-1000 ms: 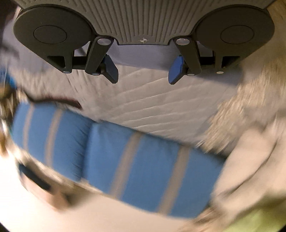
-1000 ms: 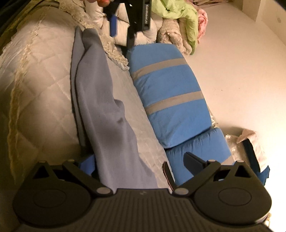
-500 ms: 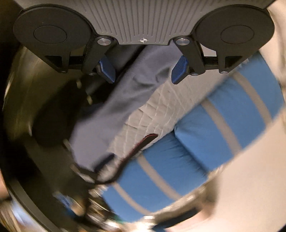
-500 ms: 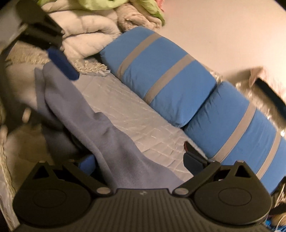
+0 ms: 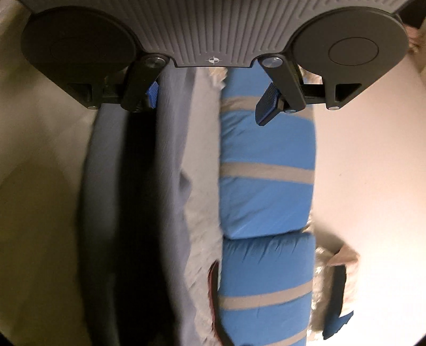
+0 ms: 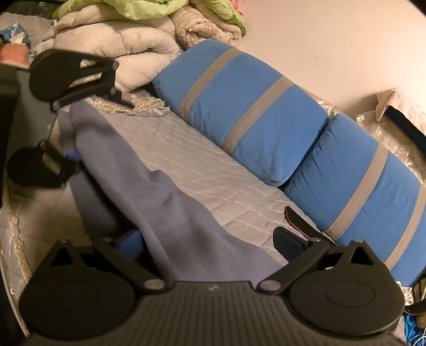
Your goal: Fold clothes
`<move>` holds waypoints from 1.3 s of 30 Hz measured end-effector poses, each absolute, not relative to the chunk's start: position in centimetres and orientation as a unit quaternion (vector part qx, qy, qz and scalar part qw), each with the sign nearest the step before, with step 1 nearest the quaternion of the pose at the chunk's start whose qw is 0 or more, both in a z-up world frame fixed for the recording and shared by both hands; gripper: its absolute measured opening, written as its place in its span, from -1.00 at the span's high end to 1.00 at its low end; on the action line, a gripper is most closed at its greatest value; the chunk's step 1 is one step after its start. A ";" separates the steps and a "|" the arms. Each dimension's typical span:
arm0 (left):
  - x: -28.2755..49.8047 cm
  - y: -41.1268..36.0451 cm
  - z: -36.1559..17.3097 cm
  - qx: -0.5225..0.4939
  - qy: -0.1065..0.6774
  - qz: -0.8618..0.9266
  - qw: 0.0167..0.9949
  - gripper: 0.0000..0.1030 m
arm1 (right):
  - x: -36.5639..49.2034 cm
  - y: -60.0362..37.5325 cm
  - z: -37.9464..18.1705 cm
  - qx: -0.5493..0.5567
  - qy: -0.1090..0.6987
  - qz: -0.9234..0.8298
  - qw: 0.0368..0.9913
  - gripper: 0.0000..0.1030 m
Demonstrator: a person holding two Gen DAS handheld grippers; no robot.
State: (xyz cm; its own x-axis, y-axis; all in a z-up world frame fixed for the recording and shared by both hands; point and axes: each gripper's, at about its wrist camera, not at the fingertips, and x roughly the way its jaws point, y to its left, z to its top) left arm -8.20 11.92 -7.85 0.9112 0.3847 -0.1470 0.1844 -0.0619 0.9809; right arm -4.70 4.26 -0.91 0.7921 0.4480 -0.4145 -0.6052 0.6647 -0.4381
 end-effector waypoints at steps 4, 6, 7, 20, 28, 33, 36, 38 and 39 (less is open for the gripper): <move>-8.3 13.4 -7.1 0.734 0.203 0.104 0.640 -0.34 | -5.1 4.5 -1.1 -0.294 0.135 0.300 0.897 -1.00; -8.7 14.2 -6.8 0.741 0.212 0.104 0.629 -0.34 | -5.3 4.5 -1.1 -0.296 0.133 0.303 0.896 -1.00; -8.8 14.6 -6.8 0.744 0.217 0.102 0.623 -0.34 | -5.4 4.6 -1.1 -0.297 0.133 0.304 0.895 -1.00; -8.6 20.5 -4.8 0.741 0.266 0.099 0.609 -0.33 | -5.5 4.5 -1.0 -0.298 0.132 0.304 0.895 -1.00; -9.2 22.8 -5.9 0.727 0.299 0.089 0.612 -0.30 | -5.4 4.5 -1.2 -0.300 0.135 0.302 0.895 -1.00; -9.4 24.3 -5.5 0.713 0.319 0.097 0.616 0.64 | -5.5 4.6 -1.2 -0.302 0.135 0.303 0.894 -1.00; -9.7 24.9 -5.1 0.706 0.340 0.096 0.614 0.86 | -5.5 4.5 -1.2 -0.302 0.134 0.302 0.894 -1.00; -10.3 25.0 -4.9 0.710 0.342 0.084 0.610 0.94 | -5.5 4.5 -1.2 -0.301 0.135 0.303 0.894 -1.00; -10.7 25.0 -4.8 0.710 0.344 0.077 0.610 0.95 | -5.4 4.4 -1.2 -0.300 0.135 0.303 0.894 -1.00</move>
